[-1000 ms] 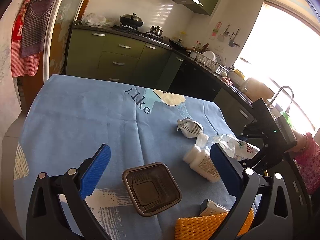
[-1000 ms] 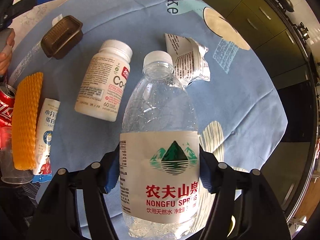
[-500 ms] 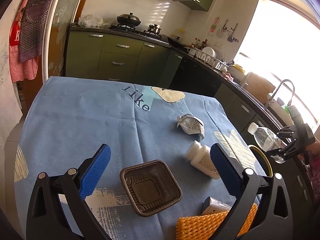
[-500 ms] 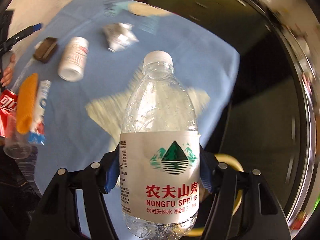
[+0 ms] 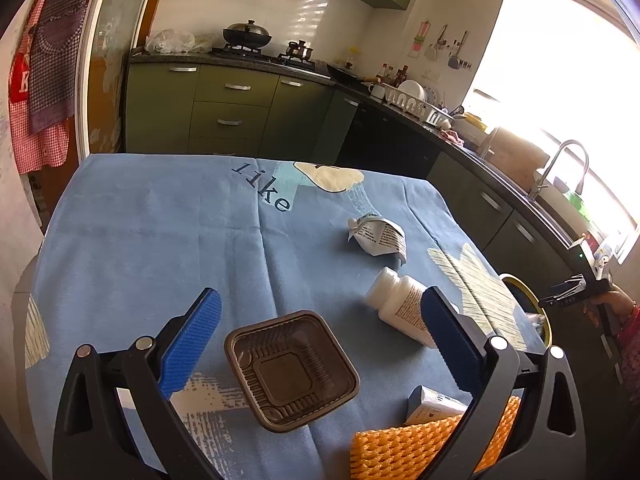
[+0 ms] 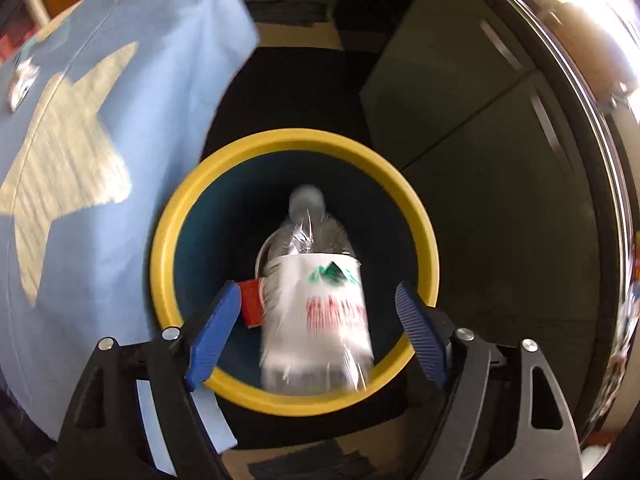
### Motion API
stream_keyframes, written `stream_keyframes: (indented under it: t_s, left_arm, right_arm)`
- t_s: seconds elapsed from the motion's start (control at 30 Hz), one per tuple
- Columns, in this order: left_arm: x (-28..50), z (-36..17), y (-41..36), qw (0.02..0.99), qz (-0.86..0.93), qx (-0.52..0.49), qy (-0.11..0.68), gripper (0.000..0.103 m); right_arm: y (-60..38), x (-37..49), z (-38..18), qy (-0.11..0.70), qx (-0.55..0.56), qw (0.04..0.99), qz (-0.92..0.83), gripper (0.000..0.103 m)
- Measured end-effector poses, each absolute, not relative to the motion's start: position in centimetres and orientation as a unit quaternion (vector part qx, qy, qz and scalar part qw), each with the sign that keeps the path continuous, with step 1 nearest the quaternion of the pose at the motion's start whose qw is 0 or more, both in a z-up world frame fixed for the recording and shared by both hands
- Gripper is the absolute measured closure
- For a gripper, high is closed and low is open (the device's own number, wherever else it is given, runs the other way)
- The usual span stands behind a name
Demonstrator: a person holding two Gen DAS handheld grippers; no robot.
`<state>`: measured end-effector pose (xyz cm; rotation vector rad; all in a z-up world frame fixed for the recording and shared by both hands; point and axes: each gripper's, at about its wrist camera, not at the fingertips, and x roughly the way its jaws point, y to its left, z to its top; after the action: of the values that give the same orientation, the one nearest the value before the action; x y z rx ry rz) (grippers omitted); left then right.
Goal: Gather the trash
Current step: 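Carry the water bottle over the bin and open the right gripper, then grasp the brown square plastic tray rim with the left gripper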
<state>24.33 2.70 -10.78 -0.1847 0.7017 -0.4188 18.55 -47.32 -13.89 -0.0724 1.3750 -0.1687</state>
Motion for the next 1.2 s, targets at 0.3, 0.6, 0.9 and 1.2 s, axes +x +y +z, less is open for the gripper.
stream_keyframes:
  t_s: [0.3,0.6,0.9,1.2]
  left_arm:
    - [24.6,-11.1,2.7,0.911,-0.201,-0.091,0.349,0.005]
    - [26.8,-13.1,4.6,0.875,-0.095,-0.117,0.459,0.005]
    - [26.2,-15.1,4.0,0.84,-0.049,-0.085,0.534,0.032]
    - [26.4,-15.2,4.0,0.837,-0.027,-0.07,0.542,0.078]
  right_arm:
    - [-45.4,14.7,-12.3,0.577,0.026,0.814,-0.071,0.028]
    - [-41.7,11.8,-11.9,0.556,0.039,0.829,-0.047,0.028]
    - [-39.7,12.0,-11.9,0.546,0.035,0.837,-0.013,0.027]
    - [-38.9,11.9,-12.2,0.54,0.029,0.841,0.003,0.027]
